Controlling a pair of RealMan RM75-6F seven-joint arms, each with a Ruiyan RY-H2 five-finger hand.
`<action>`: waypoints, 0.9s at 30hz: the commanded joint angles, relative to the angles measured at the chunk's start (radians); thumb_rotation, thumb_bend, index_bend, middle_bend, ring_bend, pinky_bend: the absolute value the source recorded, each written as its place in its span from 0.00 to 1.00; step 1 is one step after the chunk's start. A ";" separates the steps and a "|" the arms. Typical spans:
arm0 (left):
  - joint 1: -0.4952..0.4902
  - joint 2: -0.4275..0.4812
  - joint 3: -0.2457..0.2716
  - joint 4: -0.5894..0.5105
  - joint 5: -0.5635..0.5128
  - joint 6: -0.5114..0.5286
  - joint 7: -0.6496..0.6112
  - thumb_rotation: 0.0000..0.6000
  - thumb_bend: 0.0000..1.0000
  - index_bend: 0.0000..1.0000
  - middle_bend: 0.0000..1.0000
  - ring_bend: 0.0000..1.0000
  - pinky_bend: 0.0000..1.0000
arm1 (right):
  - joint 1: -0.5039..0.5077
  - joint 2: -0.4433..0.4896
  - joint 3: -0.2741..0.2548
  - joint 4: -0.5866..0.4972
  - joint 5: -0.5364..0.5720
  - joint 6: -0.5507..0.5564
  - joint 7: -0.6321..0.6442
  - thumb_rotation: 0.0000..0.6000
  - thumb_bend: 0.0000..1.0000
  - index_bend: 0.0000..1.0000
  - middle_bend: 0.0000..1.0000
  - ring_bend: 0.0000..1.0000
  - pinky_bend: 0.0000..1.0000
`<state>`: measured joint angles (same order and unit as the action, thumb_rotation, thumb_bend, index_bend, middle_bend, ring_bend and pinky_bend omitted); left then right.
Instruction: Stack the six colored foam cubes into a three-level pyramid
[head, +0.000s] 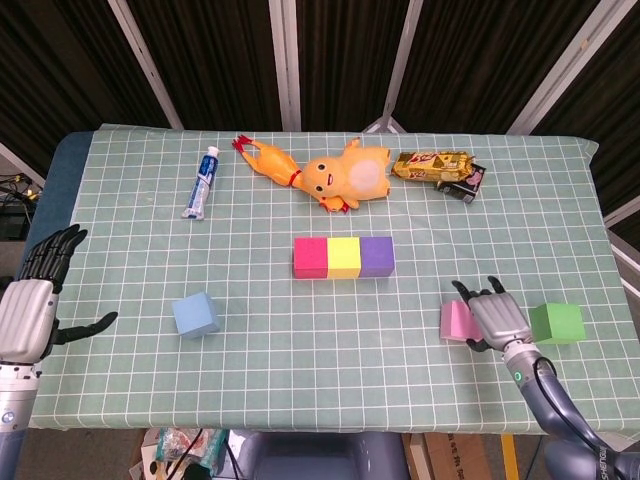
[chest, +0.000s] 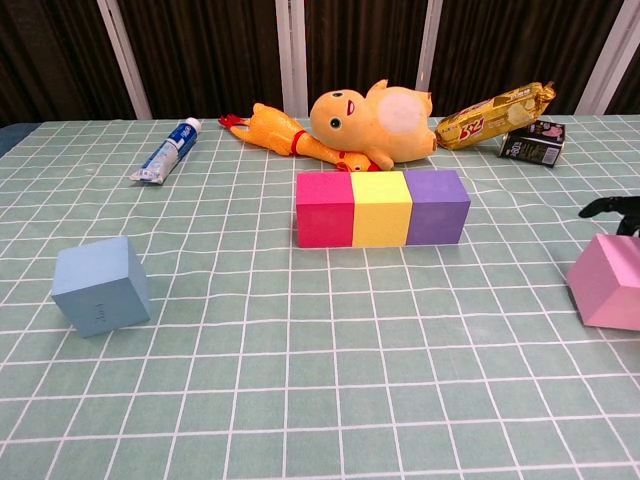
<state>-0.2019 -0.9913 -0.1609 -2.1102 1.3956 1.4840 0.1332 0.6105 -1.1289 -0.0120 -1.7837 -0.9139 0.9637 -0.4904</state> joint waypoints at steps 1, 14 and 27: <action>-0.001 0.000 -0.001 0.002 -0.003 -0.001 0.000 1.00 0.11 0.00 0.02 0.00 0.02 | 0.017 0.011 0.017 -0.012 -0.002 -0.008 -0.002 1.00 0.27 0.00 0.38 0.29 0.00; -0.004 -0.003 -0.006 0.008 -0.022 -0.007 0.001 1.00 0.11 0.00 0.02 0.00 0.02 | 0.201 0.081 0.148 -0.048 0.085 -0.115 -0.072 1.00 0.27 0.00 0.38 0.29 0.00; -0.012 -0.002 -0.016 0.019 -0.054 -0.021 -0.009 1.00 0.11 0.00 0.02 0.00 0.02 | 0.487 0.064 0.179 0.029 0.357 -0.262 -0.216 1.00 0.27 0.00 0.38 0.29 0.00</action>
<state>-0.2133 -0.9938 -0.1763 -2.0918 1.3418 1.4633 0.1248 1.0441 -1.0506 0.1720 -1.7819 -0.6246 0.7346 -0.6684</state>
